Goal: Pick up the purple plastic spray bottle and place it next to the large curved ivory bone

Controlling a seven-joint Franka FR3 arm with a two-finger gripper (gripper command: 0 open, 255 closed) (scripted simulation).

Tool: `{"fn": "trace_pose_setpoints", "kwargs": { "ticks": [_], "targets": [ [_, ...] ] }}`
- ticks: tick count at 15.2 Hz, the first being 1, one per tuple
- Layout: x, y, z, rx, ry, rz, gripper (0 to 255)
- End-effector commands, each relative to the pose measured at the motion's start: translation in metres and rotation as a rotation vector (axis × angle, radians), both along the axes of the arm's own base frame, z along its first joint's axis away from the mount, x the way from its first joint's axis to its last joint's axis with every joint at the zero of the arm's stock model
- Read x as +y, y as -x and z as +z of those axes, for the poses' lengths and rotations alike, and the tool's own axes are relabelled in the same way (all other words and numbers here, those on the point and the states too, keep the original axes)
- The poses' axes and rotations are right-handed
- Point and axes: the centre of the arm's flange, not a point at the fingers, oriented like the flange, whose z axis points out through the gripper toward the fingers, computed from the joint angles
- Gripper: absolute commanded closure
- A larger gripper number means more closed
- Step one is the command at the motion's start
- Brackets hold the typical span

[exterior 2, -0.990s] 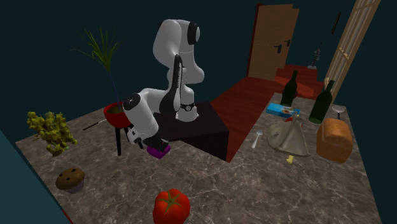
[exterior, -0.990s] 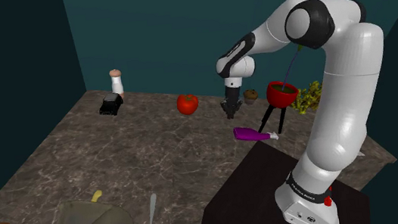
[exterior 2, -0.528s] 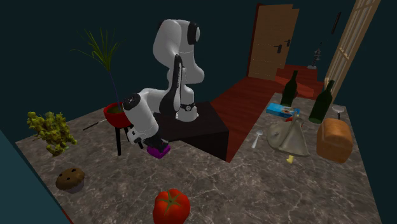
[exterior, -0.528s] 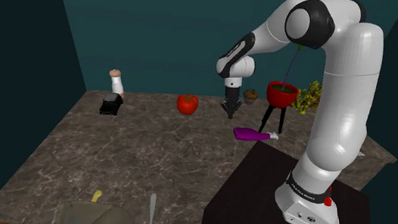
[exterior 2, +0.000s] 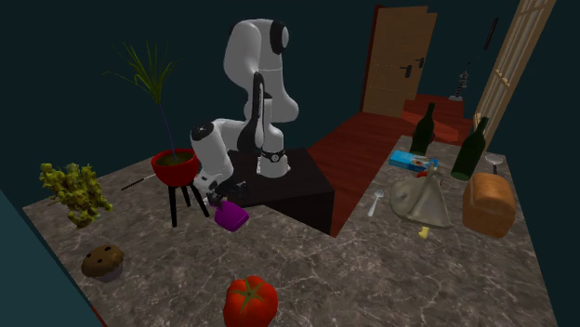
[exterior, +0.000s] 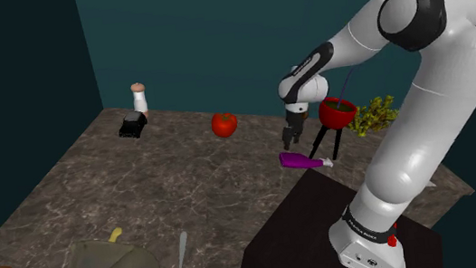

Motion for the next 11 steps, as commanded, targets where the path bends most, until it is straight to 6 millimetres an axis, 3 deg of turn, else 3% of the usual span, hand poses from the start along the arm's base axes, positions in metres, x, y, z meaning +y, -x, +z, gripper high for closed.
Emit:
{"fn": "trace_pose_setpoints", "kwargs": {
  "ticks": [1,8,10,11],
  "targets": [
    [-0.004,0.029,-0.002,-0.049,-0.012,0.150,0],
    [-0.052,0.118,-0.019,-0.209,-0.049,0.627,0],
    [-0.070,0.136,-0.026,-0.248,-0.058,0.745,0],
    [-0.069,0.136,-0.031,-0.248,-0.058,0.745,0]
  ]
}}
